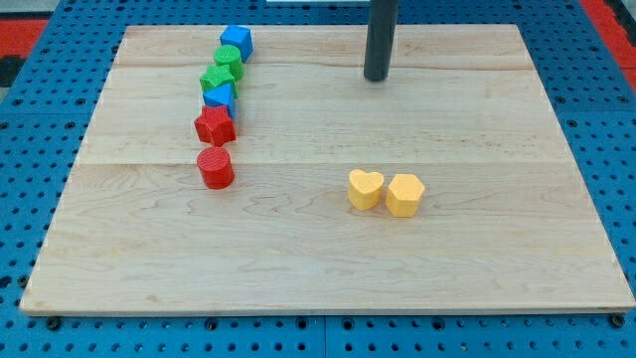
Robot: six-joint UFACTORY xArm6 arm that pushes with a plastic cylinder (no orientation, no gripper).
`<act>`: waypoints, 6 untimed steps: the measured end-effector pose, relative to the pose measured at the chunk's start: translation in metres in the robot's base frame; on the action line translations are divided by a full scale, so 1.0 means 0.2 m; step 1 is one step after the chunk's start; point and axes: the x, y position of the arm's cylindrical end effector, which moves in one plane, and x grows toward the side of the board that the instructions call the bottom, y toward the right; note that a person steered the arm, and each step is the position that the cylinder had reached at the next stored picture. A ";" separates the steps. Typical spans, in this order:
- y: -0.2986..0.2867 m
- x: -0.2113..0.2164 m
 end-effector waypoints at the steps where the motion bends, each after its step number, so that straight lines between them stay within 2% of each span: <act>1: -0.34 -0.32; 2: -0.51 -0.32; 3: -1.04 -0.33; 4: -1.15 -0.29; 5: -0.75 -0.18; 6: -0.63 -0.01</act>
